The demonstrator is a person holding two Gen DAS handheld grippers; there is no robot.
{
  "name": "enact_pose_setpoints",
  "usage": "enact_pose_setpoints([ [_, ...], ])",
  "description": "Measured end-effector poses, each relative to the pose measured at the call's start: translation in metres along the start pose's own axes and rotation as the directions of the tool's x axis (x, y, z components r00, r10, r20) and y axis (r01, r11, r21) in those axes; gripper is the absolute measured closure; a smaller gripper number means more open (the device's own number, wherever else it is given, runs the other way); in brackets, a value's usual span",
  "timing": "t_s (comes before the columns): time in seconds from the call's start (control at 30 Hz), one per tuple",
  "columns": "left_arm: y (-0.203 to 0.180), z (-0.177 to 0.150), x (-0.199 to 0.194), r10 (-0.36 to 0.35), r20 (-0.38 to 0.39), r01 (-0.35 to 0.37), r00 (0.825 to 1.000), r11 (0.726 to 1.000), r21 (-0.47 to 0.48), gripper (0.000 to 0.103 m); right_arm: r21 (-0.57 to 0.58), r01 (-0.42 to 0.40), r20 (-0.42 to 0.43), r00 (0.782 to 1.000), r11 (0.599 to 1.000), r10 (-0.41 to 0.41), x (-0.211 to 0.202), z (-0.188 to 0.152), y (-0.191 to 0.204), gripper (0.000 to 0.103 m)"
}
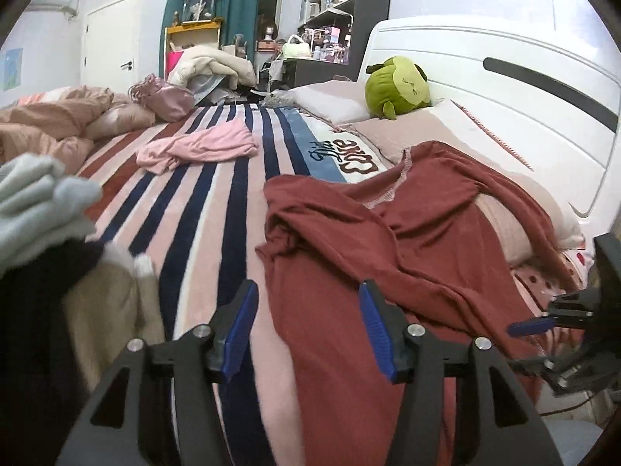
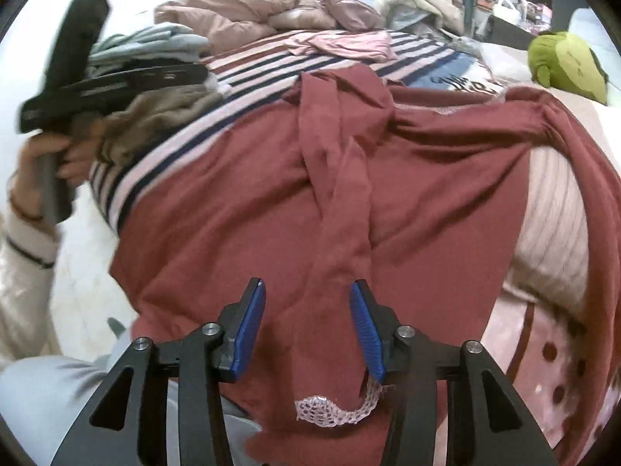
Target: Fold small clothes
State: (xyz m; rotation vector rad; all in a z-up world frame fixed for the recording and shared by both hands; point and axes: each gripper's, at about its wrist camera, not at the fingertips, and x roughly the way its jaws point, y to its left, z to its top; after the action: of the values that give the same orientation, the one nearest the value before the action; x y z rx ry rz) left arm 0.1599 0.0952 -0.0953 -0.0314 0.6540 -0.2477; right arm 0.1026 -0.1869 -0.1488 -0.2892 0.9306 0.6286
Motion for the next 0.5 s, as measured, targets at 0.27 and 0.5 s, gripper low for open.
enact_pose_setpoints([
  [0.27, -0.011, -0.012, -0.004, -0.070, -0.025, 0.069, 0.997, 0.997, -0.033, 0.053, 0.183, 0.027, 0.074, 0.996, 0.983, -0.041, -0.028, -0.018, -0.038, 0.101],
  [0.5, -0.037, -0.019, 0.046, -0.291, -0.132, 0.281, 0.948, 0.955, -0.092, 0.050, 0.317, 0.044, 0.076, 0.995, 0.948, -0.071, -0.035, -0.043, -0.077, 0.098],
])
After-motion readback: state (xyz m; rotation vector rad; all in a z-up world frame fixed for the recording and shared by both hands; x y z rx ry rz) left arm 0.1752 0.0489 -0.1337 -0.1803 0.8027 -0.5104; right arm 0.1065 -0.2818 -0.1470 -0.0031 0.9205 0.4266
